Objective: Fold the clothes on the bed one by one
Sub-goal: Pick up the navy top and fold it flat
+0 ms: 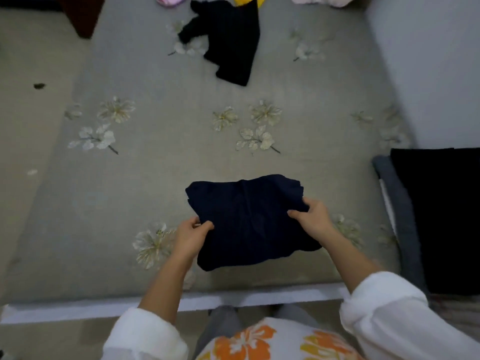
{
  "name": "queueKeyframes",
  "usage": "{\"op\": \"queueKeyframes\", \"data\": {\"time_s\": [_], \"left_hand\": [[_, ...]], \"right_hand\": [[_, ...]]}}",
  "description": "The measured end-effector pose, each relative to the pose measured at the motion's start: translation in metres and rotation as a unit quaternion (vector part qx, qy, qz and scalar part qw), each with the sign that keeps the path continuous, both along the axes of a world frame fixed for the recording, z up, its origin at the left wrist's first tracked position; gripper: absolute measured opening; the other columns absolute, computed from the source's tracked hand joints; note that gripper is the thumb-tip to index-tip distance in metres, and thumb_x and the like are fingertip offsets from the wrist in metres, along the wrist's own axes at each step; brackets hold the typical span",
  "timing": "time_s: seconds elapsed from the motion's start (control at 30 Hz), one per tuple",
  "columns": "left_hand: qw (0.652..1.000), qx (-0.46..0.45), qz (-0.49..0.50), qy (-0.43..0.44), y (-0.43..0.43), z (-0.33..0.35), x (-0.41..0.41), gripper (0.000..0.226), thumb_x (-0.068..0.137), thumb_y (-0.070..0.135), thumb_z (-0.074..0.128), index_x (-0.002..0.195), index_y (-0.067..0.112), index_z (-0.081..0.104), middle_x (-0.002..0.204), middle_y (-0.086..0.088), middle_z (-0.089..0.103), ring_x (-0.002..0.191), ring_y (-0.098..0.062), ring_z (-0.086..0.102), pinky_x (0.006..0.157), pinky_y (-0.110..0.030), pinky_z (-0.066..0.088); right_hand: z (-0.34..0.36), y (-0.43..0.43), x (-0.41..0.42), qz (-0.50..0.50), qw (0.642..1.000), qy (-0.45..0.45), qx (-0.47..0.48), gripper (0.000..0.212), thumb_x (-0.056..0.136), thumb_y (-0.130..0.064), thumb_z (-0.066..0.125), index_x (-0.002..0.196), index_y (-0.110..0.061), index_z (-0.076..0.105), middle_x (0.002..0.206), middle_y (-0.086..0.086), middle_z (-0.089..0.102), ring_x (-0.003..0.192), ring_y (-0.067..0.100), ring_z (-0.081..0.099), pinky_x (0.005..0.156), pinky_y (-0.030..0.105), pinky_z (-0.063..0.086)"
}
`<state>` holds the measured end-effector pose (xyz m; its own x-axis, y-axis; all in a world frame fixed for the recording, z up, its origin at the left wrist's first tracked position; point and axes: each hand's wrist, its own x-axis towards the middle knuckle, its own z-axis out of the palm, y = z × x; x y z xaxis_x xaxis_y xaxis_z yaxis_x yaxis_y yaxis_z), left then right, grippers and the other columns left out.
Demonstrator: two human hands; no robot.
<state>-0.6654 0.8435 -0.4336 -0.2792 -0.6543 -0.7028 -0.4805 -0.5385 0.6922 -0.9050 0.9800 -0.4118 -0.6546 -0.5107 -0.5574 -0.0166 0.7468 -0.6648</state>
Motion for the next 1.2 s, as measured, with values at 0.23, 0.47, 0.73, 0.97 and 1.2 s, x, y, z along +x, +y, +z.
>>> {"op": "queueKeyframes", "data": {"time_s": [0.23, 0.47, 0.73, 0.97, 1.2], "left_hand": [[0.991, -0.056, -0.122, 0.020, 0.036, 0.046, -0.121, 0.013, 0.085, 0.018, 0.061, 0.097, 0.016, 0.066, 0.094, -0.005, 0.070, 0.082, -0.019, 0.068, 0.059, -0.027, 0.051], [0.976, -0.104, -0.186, 0.041, 0.114, 0.074, -0.264, 0.010, 0.084, 0.017, 0.060, 0.089, 0.016, 0.068, 0.087, -0.010, 0.071, 0.080, -0.027, 0.069, 0.076, -0.044, 0.056], [0.923, -0.177, -0.337, 0.058, 0.200, 0.081, -0.422, 0.015, 0.095, 0.014, 0.048, 0.092, 0.023, 0.059, 0.081, 0.002, 0.065, 0.067, -0.015, 0.063, 0.054, -0.027, 0.048], [0.842, -0.260, -0.466, 0.078, 0.237, 0.109, -0.562, 0.017, 0.095, 0.012, 0.041, 0.098, 0.015, 0.058, 0.086, -0.006, 0.064, 0.074, -0.022, 0.060, 0.064, -0.032, 0.044], [0.734, -0.346, -0.579, 0.078, 0.258, 0.116, -0.666, 0.024, 0.093, 0.018, 0.045, 0.109, 0.015, 0.062, 0.093, -0.004, 0.065, 0.082, -0.023, 0.060, 0.068, -0.032, 0.044]], "right_hand": [[0.042, 0.097, -0.086, -0.067, 0.996, 0.029, -0.049, 0.040, 0.085, -0.018, 0.070, 0.123, -0.009, 0.061, 0.115, 0.007, 0.066, 0.099, 0.024, 0.063, 0.086, 0.038, 0.052], [0.062, 0.196, -0.195, -0.087, 0.989, 0.076, -0.090, 0.046, 0.085, -0.021, 0.070, 0.127, -0.008, 0.057, 0.104, -0.010, 0.064, 0.103, 0.022, 0.062, 0.081, 0.030, 0.049], [0.065, 0.334, -0.283, -0.238, 0.967, 0.040, -0.085, 0.057, 0.086, -0.027, 0.069, 0.136, -0.007, 0.050, 0.133, 0.012, 0.057, 0.118, 0.029, 0.055, 0.099, 0.045, 0.048], [0.046, 0.385, -0.316, -0.400, 0.907, 0.022, -0.128, 0.049, 0.090, -0.023, 0.064, 0.135, -0.010, 0.052, 0.130, 0.009, 0.058, 0.112, 0.027, 0.058, 0.098, 0.041, 0.048], [0.025, 0.394, -0.335, -0.475, 0.867, 0.001, -0.153, 0.048, 0.091, -0.019, 0.062, 0.136, -0.010, 0.050, 0.126, 0.006, 0.060, 0.109, 0.022, 0.059, 0.098, 0.037, 0.048]]}}
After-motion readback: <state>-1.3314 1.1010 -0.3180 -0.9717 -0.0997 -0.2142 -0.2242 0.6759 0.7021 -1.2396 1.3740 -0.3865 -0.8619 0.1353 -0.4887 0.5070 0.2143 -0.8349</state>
